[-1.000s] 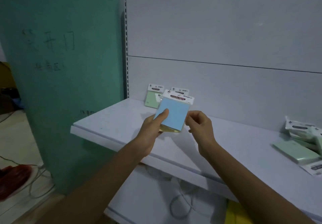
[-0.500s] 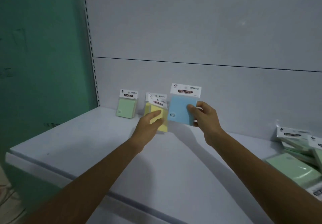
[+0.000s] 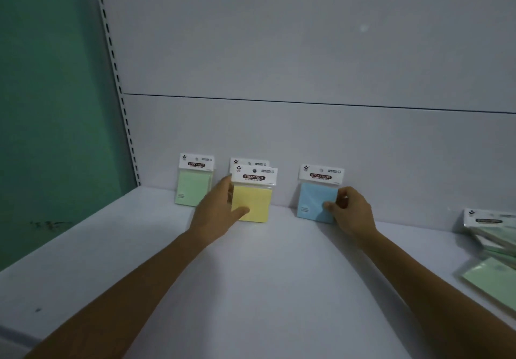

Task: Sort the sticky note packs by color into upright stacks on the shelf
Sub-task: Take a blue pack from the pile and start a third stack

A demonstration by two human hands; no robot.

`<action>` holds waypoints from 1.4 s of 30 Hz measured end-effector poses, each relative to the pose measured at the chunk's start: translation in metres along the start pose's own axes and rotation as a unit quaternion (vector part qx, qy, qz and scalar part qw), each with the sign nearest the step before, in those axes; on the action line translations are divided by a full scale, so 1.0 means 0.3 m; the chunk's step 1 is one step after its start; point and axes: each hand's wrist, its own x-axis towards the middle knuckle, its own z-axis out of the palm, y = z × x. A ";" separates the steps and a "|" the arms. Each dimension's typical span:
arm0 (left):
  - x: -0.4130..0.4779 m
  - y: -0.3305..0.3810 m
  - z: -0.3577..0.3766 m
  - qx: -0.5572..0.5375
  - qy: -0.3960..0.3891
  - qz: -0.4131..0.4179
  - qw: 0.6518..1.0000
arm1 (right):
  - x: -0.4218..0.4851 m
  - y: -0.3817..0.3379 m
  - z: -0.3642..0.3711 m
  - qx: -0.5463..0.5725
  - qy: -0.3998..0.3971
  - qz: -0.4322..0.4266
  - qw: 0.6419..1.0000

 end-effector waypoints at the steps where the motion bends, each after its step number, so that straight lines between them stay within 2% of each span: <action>1: 0.007 -0.016 -0.001 -0.009 0.011 0.005 1.000 | 0.000 -0.001 0.013 -0.002 0.010 0.000 1.000; 6: 0.035 -0.074 0.032 -0.073 0.034 0.011 0.997 | -0.019 0.018 0.049 0.042 0.045 -0.012 0.998; 12: 0.044 -0.100 0.049 -0.140 0.018 -0.063 0.988 | -0.025 0.028 0.051 0.053 0.054 -0.002 0.997; 15: 0.041 -0.101 0.047 -0.095 -0.025 -0.081 0.992 | -0.026 0.031 0.050 0.036 0.054 -0.010 0.998; 21: 0.076 -0.052 0.076 0.012 -0.041 -0.056 0.998 | -0.008 0.032 0.051 0.044 0.054 -0.012 0.998; 29: 0.055 -0.060 0.105 -0.009 -0.024 -0.014 1.000 | -0.012 0.023 0.047 0.092 0.054 0.006 0.994; 33: 0.059 -0.053 0.105 -0.096 -0.063 -0.045 0.992 | -0.019 0.018 0.048 0.102 0.071 0.007 0.992; 37: 0.064 -0.051 0.103 -0.137 -0.078 -0.048 0.986 | -0.013 0.025 0.047 0.117 0.093 0.010 0.989; 42: 0.061 -0.050 0.099 -0.134 -0.084 -0.061 0.985 | -0.013 0.035 0.041 0.124 0.133 0.018 0.983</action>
